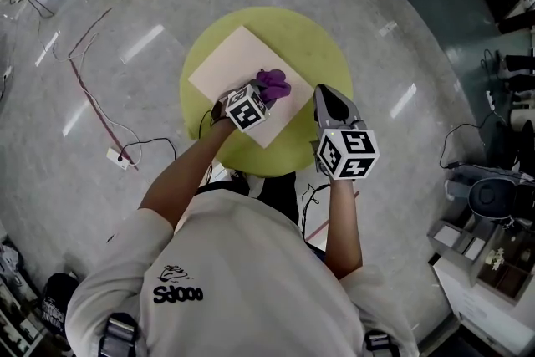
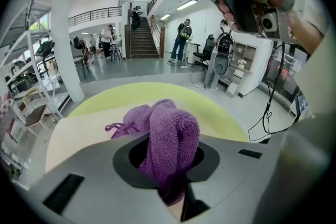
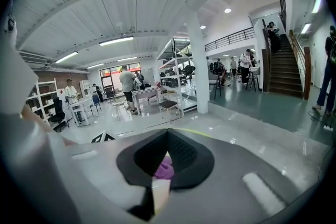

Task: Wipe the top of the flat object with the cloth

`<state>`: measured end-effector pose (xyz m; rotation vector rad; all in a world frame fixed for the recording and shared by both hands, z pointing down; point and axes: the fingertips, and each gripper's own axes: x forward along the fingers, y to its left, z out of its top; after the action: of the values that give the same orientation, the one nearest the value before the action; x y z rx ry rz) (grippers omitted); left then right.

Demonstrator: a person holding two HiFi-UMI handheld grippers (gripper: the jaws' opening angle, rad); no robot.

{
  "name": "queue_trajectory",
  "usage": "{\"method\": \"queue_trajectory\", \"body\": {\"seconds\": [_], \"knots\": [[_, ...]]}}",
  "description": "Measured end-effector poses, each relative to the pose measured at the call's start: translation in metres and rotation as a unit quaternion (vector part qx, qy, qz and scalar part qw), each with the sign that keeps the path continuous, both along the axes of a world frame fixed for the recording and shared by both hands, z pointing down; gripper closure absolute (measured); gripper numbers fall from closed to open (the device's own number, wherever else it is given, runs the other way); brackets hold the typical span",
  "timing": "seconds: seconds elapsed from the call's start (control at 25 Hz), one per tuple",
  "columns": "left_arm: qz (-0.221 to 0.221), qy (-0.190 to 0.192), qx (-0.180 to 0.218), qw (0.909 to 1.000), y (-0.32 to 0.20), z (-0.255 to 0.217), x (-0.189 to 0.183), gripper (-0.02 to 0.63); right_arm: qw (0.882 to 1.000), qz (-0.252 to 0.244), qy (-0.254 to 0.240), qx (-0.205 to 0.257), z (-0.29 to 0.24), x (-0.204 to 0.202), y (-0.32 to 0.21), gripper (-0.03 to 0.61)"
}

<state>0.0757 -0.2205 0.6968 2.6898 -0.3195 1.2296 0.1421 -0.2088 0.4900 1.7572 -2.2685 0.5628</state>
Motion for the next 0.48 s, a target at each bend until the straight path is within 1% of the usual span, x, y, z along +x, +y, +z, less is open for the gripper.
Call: {"method": "queue_trajectory", "body": {"seconds": [0.24,0.48], "knots": [[-0.074,0.003,-0.002,0.9973,-0.046,0.0,-0.048,0.549,1.0,-0.018,0.003,-0.003,0.001,-0.022,-0.015,0.569],[-0.148,0.001,0.004,0.989,-0.097,0.001,-0.094,0.548,0.999,-0.03,0.011,-0.006,0.0,-0.032,-0.03,0.569]]}}
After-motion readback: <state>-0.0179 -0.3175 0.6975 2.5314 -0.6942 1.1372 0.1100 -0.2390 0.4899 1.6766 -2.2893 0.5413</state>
